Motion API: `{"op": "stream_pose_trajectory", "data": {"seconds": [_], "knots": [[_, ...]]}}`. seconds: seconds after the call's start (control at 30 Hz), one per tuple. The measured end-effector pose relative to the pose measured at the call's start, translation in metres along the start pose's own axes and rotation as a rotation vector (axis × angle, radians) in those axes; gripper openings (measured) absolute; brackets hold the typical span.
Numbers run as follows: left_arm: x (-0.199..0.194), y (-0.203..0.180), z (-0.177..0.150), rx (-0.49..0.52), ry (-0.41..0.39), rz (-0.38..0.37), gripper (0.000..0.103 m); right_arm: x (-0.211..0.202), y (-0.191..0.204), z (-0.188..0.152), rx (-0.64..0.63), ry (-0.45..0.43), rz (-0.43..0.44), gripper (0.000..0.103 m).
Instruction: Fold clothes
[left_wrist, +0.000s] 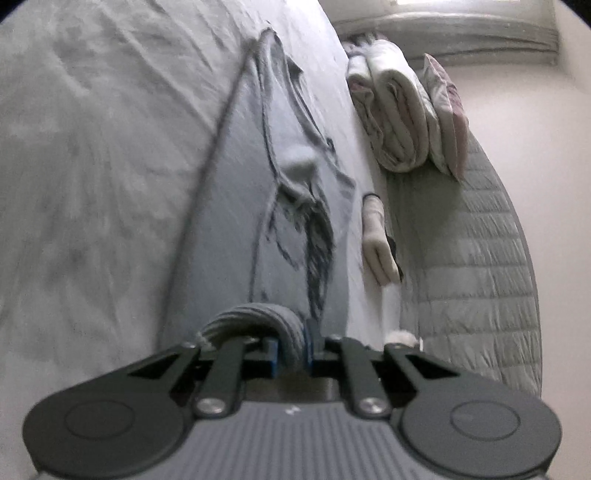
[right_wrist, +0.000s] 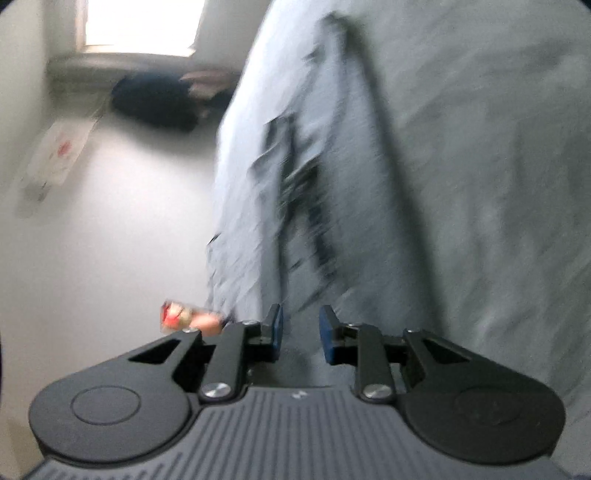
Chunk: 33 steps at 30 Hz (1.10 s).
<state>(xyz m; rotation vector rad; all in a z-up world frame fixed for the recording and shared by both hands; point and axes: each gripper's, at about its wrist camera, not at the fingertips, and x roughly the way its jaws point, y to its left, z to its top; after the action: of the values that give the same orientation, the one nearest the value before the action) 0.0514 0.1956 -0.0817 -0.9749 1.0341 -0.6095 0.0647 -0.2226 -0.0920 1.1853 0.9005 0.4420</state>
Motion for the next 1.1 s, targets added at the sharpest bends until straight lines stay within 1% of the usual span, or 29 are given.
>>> {"op": "stream_pose_trajectory", "data": {"seconds": [0.07,0.1,0.13,0.17,0.2,0.3,0.4,0.47,0.5,0.57,0.67,0.73,0.8,0.83,0.87,0.93,1.0,1.1], "knots": [[-0.001,-0.002,0.000,0.032,-0.021,-0.011,0.027,-0.004,-0.008,0.005,0.016,-0.028,-0.018,0.046],[-0.001,-0.005,0.001,0.040,-0.021,-0.002,0.032,-0.006,-0.007,0.007,0.015,-0.030,-0.023,0.047],[-0.003,-0.009,0.003,0.064,-0.022,0.000,0.035,-0.009,-0.003,0.007,-0.015,-0.030,-0.026,0.049],[-0.006,-0.012,0.005,0.091,-0.035,0.003,0.042,-0.011,0.003,0.006,-0.053,-0.030,-0.029,0.053],[-0.011,-0.015,0.007,0.115,-0.054,0.008,0.045,-0.013,0.008,0.006,-0.091,-0.031,-0.031,0.056],[-0.021,-0.014,0.013,0.141,-0.095,0.037,0.046,-0.010,0.020,-0.005,-0.205,-0.016,-0.079,0.057],[-0.019,-0.012,0.014,0.185,-0.099,0.087,0.046,0.001,0.027,-0.019,-0.318,0.014,-0.138,0.057],[-0.013,-0.011,0.013,0.206,-0.080,0.109,0.046,0.005,0.026,-0.024,-0.364,0.027,-0.154,0.051],[-0.009,-0.011,0.012,0.214,-0.070,0.114,0.046,0.007,0.025,-0.026,-0.386,0.033,-0.162,0.051],[-0.002,-0.011,0.011,0.226,-0.054,0.109,0.046,0.011,0.024,-0.032,-0.432,0.046,-0.178,0.046],[0.007,-0.013,0.008,0.255,-0.034,0.105,0.045,0.018,0.024,-0.032,-0.446,0.045,-0.179,0.042],[0.011,-0.015,0.006,0.277,-0.024,0.110,0.037,0.028,0.030,-0.031,-0.454,0.048,-0.173,0.039],[0.014,-0.016,0.004,0.282,-0.007,0.110,0.019,0.032,0.032,-0.029,-0.448,0.061,-0.157,0.029],[0.015,-0.017,0.004,0.284,0.003,0.108,0.014,0.033,0.034,-0.028,-0.444,0.065,-0.150,0.016],[0.015,-0.017,0.004,0.277,0.012,0.092,0.012,0.032,0.035,-0.028,-0.443,0.055,-0.140,0.013],[0.012,-0.016,0.005,0.249,0.016,0.040,0.011,0.027,0.039,-0.028,-0.443,0.023,-0.117,0.013],[0.004,-0.013,0.008,0.206,-0.013,-0.008,0.011,0.022,0.044,-0.025,-0.448,-0.017,-0.085,0.013],[-0.005,-0.001,0.013,0.112,-0.062,-0.040,0.011,0.009,0.045,-0.019,-0.427,-0.097,-0.039,0.013]]}}
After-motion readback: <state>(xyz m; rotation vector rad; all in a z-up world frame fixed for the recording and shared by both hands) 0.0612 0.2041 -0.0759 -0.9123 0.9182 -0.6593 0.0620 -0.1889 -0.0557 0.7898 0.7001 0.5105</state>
